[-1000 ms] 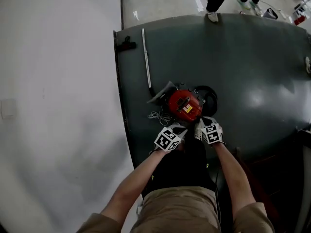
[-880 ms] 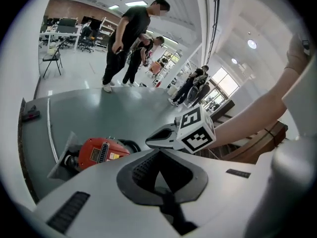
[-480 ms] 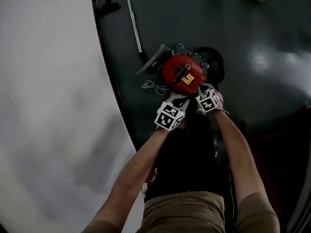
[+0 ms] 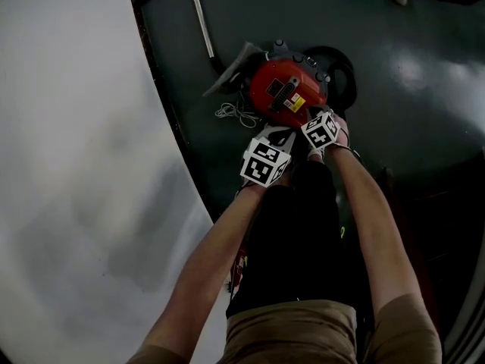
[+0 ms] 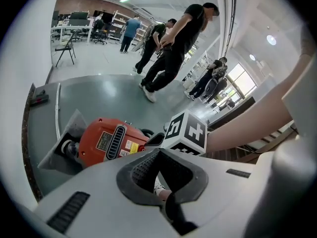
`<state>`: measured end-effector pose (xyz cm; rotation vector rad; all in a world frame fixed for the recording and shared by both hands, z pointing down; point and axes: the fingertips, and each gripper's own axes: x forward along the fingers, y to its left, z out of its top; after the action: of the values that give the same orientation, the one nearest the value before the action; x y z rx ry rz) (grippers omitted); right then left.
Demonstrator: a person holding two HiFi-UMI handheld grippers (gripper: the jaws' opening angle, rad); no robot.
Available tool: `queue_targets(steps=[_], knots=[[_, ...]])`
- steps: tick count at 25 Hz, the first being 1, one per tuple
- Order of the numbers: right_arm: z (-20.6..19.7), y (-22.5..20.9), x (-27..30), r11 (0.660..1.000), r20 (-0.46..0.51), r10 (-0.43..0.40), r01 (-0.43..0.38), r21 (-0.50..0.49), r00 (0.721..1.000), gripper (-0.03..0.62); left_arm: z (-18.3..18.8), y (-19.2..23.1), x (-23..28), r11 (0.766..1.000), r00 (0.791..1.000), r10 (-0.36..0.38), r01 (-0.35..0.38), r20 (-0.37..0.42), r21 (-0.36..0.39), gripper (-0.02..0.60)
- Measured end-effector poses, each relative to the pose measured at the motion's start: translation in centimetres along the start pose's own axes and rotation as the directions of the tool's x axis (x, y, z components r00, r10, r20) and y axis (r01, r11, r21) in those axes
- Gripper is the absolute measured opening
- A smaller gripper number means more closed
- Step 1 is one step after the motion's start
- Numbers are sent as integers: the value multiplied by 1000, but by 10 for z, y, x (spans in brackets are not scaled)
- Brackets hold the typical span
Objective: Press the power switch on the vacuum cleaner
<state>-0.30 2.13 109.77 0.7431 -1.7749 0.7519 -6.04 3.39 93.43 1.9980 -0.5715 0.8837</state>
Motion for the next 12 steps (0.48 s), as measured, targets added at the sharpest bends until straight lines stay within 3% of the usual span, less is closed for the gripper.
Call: queue_targets(steps=[6,12], knots=[[-7,-5,9,998,-29,-45,46,44,999,9,-1,-1,3,1000,1000,-4,4,14,-6,5],[-7,-5,13,1000,-69,0,0,2,998,11,0,1,3,1000,1000,9,-8,22,-15,5]])
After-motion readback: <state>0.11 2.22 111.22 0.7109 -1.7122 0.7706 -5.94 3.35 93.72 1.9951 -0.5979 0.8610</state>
